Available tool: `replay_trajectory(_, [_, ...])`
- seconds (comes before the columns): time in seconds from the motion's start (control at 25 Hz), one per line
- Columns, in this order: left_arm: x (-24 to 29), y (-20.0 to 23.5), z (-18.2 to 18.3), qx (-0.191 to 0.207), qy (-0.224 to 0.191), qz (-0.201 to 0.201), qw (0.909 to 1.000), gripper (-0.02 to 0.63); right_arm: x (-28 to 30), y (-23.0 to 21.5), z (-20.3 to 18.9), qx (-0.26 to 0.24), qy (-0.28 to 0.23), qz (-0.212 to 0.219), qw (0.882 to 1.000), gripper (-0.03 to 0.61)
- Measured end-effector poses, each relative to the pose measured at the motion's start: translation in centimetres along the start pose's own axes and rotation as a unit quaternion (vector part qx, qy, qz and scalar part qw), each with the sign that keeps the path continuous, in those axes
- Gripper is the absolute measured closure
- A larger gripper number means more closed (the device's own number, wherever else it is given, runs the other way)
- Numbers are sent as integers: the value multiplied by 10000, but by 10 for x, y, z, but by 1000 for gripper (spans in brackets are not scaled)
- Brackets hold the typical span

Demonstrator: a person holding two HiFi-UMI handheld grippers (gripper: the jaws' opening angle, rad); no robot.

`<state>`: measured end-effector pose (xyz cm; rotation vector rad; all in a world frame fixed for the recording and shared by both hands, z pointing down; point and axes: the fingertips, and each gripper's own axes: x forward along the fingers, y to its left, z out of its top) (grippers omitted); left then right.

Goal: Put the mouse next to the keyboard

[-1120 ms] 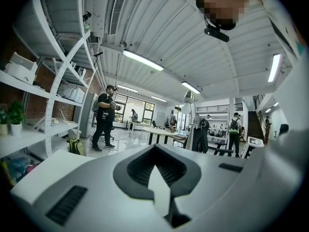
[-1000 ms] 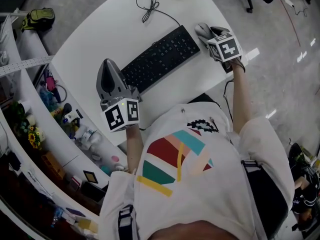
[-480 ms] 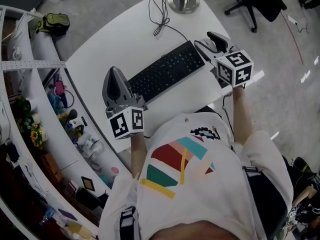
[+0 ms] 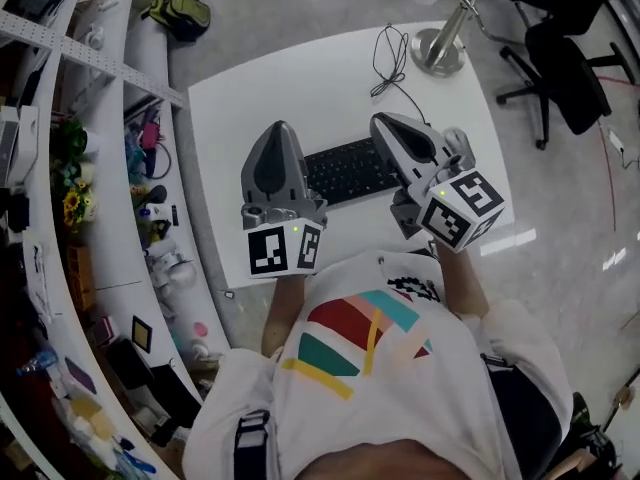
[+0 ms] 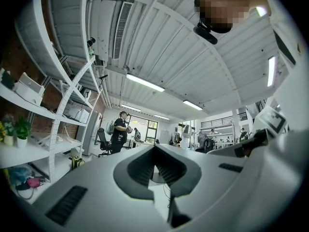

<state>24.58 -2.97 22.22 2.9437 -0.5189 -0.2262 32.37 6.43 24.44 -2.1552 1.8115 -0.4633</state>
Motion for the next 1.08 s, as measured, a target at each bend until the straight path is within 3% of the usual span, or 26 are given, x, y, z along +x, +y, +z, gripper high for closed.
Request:
replay_trajectory(0.12, [-5, 2, 5, 69, -95, 30, 9999, 568, 17, 18, -10, 81, 172, 349, 9992, 566])
replay_trajectory(0.28, [-17, -4, -2, 26, 114, 3, 9999, 568, 14, 40, -27, -335, 512, 373, 9974, 566])
replay_trajectory(0.4, [-18, -10, -1, 34, 143, -11, 9999, 568, 9, 46, -28, -334, 529, 466, 9970, 566])
replay_trajectory(0.56, [-18, -17, 5, -2, 99, -104, 9999, 568, 4, 40, -30, -487, 633, 308, 9963, 566])
replay_trajectory(0.8, [-18, -35, 1, -75, 144, -359, 9992, 569, -6, 35, -55, -1251, 1139, 36, 9856, 567])
replay_trajectory(1.08, [-17, -42, -5, -275, 242, -541, 9979, 568, -26, 21, -73, -1191, 1451, -123, 9821, 568])
